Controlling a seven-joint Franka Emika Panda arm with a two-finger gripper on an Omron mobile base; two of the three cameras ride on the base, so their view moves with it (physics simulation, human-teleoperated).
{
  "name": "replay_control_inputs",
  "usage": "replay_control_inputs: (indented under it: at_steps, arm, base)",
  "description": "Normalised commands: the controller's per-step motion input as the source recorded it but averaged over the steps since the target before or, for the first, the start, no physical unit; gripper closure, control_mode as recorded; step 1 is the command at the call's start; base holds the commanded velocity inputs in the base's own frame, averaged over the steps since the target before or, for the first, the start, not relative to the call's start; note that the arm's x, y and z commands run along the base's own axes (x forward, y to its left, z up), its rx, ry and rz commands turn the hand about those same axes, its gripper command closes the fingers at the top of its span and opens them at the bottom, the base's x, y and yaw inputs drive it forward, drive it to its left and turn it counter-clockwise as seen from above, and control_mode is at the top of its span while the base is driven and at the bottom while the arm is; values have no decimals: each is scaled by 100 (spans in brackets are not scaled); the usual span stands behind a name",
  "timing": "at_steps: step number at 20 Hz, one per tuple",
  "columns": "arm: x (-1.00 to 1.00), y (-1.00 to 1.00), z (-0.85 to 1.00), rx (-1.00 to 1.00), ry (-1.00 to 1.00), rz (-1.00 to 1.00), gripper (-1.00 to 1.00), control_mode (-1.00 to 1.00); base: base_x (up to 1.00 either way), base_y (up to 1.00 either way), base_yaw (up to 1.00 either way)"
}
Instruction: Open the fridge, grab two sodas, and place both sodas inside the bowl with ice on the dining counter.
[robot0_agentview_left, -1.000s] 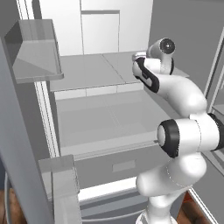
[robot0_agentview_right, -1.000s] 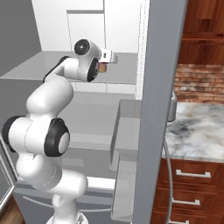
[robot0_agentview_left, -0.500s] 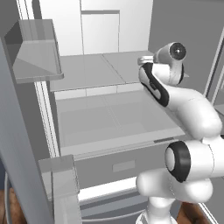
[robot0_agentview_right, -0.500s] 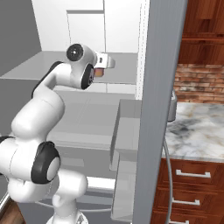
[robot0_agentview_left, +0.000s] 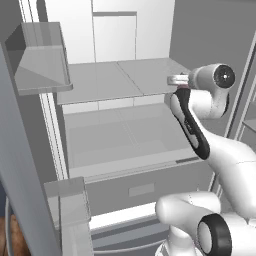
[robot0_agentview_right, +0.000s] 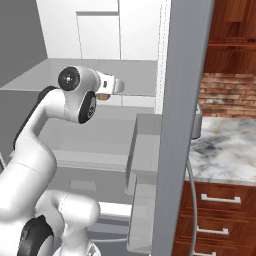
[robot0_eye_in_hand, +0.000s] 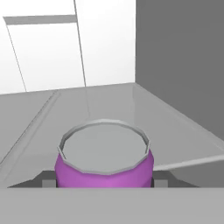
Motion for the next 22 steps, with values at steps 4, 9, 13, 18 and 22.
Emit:
replay_control_inputs:
  at_steps: [4, 9, 13, 18, 22]
  arm:
    - [-100, 12, 19, 2, 1, -4, 100, -100]
    - [-100, 8, 18, 3, 0, -3, 100, -100]
    - [-100, 0, 12, 3, 0, -2, 100, -100]
    - [-100, 4, 6, 1, 0, -2, 100, -100]
    - [-100, 13, 3, 0, 1, -2, 100, -100]
  base:
    - [0, 0, 0]
    - [0, 0, 0]
    - [0, 0, 0]
    - [0, 0, 0]
    - [0, 0, 0]
